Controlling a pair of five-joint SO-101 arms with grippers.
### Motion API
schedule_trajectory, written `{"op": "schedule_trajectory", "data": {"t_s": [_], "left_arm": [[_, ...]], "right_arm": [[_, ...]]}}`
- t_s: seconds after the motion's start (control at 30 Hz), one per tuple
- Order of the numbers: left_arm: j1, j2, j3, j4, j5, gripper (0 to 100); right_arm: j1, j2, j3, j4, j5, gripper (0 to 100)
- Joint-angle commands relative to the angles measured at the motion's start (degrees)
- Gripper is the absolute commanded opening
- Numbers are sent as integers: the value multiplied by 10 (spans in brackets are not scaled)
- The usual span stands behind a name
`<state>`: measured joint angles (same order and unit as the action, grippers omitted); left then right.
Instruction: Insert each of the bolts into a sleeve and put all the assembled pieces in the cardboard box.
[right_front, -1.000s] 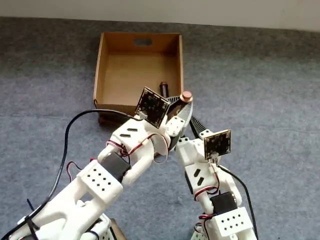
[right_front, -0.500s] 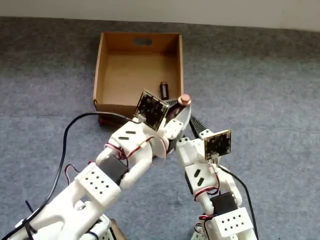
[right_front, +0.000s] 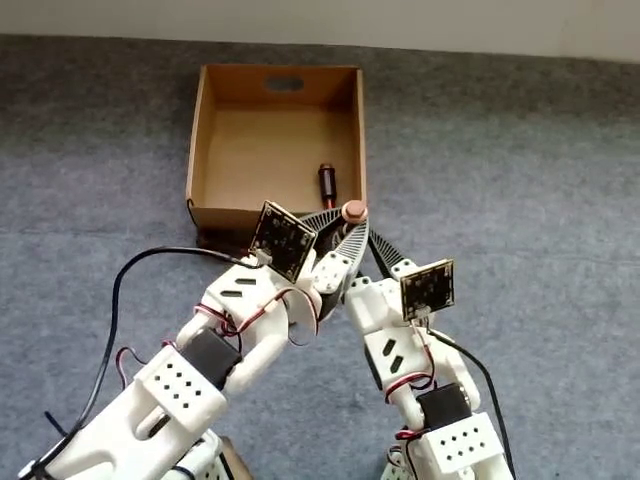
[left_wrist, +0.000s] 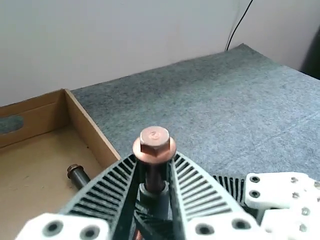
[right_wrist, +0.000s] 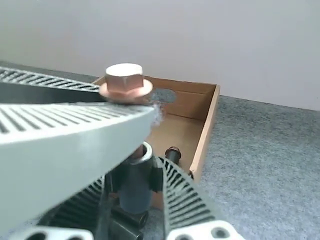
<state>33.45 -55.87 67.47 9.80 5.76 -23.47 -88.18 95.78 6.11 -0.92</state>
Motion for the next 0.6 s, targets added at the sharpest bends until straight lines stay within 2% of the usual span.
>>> {"op": "schedule_trajectory", "data": {"t_s": [0.0,0.17,0.33,0.57], "left_arm": [[0,-17,-7,11,-4,14],[0,-17,-7,11,-2,26],[0,-17,-5,11,0,139],[0,-17,-5,11,0,141]], "right_arm": [[8,-4,-1,-9,-2,6],[8,-4,-1,-9,-2,6],[8,-4,-1,-9,-2,6],[8,-4,-1,-9,-2,6]]}}
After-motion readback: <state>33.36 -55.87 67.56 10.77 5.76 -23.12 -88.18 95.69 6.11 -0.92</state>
